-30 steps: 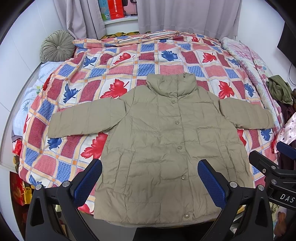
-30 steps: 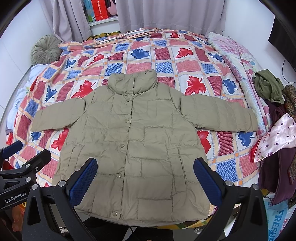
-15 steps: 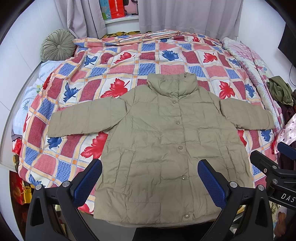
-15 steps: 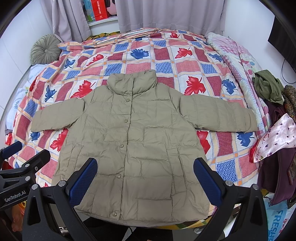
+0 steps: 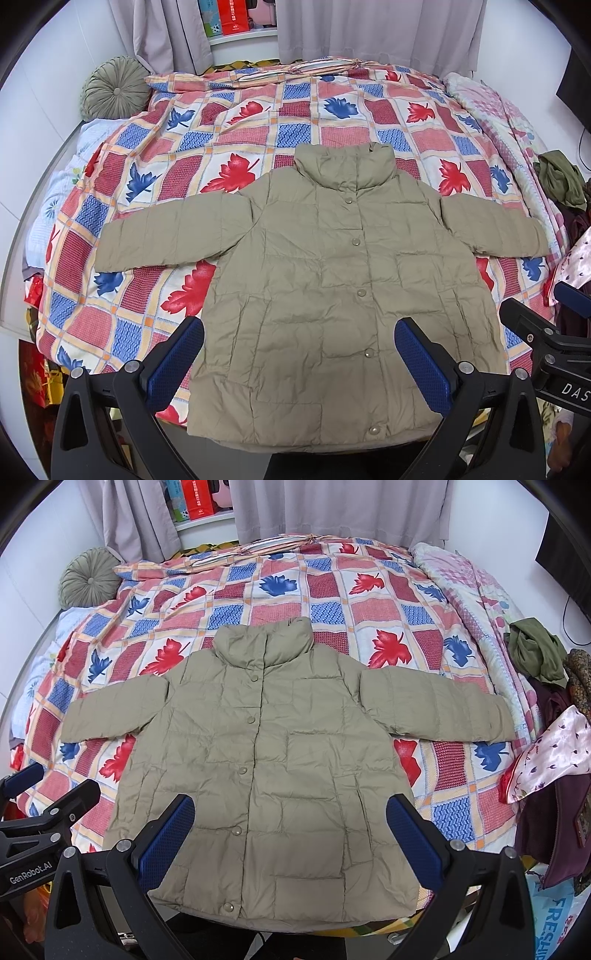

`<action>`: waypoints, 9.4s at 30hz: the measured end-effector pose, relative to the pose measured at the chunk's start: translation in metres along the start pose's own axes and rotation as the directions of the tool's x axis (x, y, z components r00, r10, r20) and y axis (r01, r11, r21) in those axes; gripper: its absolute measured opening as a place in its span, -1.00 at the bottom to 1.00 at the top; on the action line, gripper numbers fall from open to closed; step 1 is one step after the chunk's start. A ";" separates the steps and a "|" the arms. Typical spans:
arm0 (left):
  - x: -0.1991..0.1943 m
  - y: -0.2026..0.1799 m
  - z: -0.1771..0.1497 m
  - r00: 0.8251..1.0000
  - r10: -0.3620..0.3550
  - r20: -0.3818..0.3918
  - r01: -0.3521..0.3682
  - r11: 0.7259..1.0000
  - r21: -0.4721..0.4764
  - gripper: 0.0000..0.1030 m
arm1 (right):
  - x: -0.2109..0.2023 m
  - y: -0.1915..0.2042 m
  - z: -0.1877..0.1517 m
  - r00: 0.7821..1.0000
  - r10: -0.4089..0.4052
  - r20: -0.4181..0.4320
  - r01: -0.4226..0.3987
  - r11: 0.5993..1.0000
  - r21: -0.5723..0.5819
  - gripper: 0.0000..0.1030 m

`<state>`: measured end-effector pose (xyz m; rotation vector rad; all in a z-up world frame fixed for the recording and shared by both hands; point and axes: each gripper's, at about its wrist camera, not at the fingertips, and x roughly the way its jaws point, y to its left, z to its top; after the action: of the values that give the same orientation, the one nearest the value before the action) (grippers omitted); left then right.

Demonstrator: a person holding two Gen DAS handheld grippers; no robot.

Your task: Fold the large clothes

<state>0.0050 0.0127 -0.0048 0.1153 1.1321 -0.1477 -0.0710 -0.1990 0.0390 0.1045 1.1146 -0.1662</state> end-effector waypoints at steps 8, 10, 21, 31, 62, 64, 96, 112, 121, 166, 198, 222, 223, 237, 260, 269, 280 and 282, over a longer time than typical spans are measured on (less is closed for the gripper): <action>0.000 0.000 0.000 1.000 0.000 -0.002 0.000 1.000 -0.001 1.00 | 0.002 0.002 0.001 1.000 0.000 -0.001 0.000 1.000 -0.001 1.00; 0.000 0.001 0.000 1.000 0.000 -0.002 0.000 1.000 -0.003 1.00 | 0.003 0.003 0.001 1.000 0.000 -0.003 0.000 1.000 -0.001 1.00; 0.002 0.003 -0.007 1.000 -0.001 -0.007 0.001 1.000 -0.008 1.00 | 0.005 0.006 0.004 1.000 -0.001 -0.008 0.001 1.000 -0.001 1.00; 0.015 0.019 -0.012 1.000 -0.006 -0.028 0.005 1.000 -0.027 1.00 | 0.023 0.017 0.003 1.000 -0.001 -0.029 0.001 1.000 0.007 1.00; 0.272 0.297 -0.002 0.989 -0.149 0.001 0.120 0.791 -0.600 1.00 | 0.175 0.134 -0.006 0.977 0.074 -0.202 -0.106 0.982 -0.156 1.00; 0.294 0.320 -0.002 0.984 -0.174 0.025 0.149 0.749 -0.645 1.00 | 0.194 0.143 -0.006 0.973 0.089 -0.213 -0.122 0.982 -0.148 1.00; 0.199 0.327 0.094 0.949 0.053 0.312 0.082 0.911 -0.404 -0.87 | 0.331 0.218 0.103 0.885 0.444 -0.138 -0.421 0.891 0.168 -0.70; 0.199 0.070 0.144 0.910 -0.328 0.252 0.335 0.942 0.016 -0.87 | 0.316 0.170 0.071 0.859 0.491 -0.144 -0.456 0.863 0.217 -0.71; 0.300 -0.043 0.095 0.980 -0.196 -0.022 0.197 0.965 0.170 -0.86 | 0.283 0.037 0.029 0.942 0.312 -0.119 -0.260 0.909 0.327 -0.71; 0.313 0.158 0.134 0.982 -0.184 0.034 0.185 0.982 -0.036 -0.69 | 0.268 0.136 0.119 0.980 -0.098 0.176 0.120 0.985 -0.123 -0.86; 0.317 0.168 0.063 0.985 -0.158 -0.074 0.132 0.952 -0.277 0.23 | 0.305 -0.006 0.075 0.994 0.098 -0.043 -0.083 0.962 0.261 -0.58; 0.213 0.068 0.044 0.989 -0.119 -0.085 0.115 0.992 -0.058 0.23 | 0.242 -0.083 -0.017 0.959 0.257 -0.122 -0.162 0.844 0.511 -0.29; 0.208 0.061 0.040 0.988 -0.124 -0.094 0.119 0.991 -0.055 0.23 | 0.240 -0.085 -0.021 0.958 0.260 -0.123 -0.161 0.839 0.520 -0.29; 0.188 -0.033 0.004 0.972 -0.177 -0.152 0.179 0.984 -0.001 1.00 | 0.215 -0.142 -0.057 0.952 0.287 -0.103 -0.171 0.784 0.597 0.41; 0.211 -0.128 0.014 0.958 -0.178 -0.226 0.194 0.980 0.050 1.00 | 0.219 -0.293 -0.049 0.952 0.286 0.108 -0.272 0.630 0.727 1.00; 0.219 -0.146 0.013 0.954 -0.163 -0.252 0.168 0.986 -0.005 1.00 | 0.238 -0.391 -0.026 0.952 0.216 0.215 -0.298 0.511 0.806 1.00; 0.225 -0.174 0.020 0.959 -0.141 -0.244 0.145 0.989 -0.002 1.00 | 0.278 -0.449 0.017 0.945 0.171 0.279 -0.326 0.428 0.843 0.99; 0.227 -0.176 0.021 0.960 -0.137 -0.243 0.142 0.990 0.003 1.00 | 0.279 -0.458 0.022 0.942 0.157 0.298 -0.336 0.403 0.851 0.99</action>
<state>0.0876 -0.1770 -0.2049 0.0727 1.3836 -0.2764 -0.0170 -0.6755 -0.2025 1.2236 0.7022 -0.4894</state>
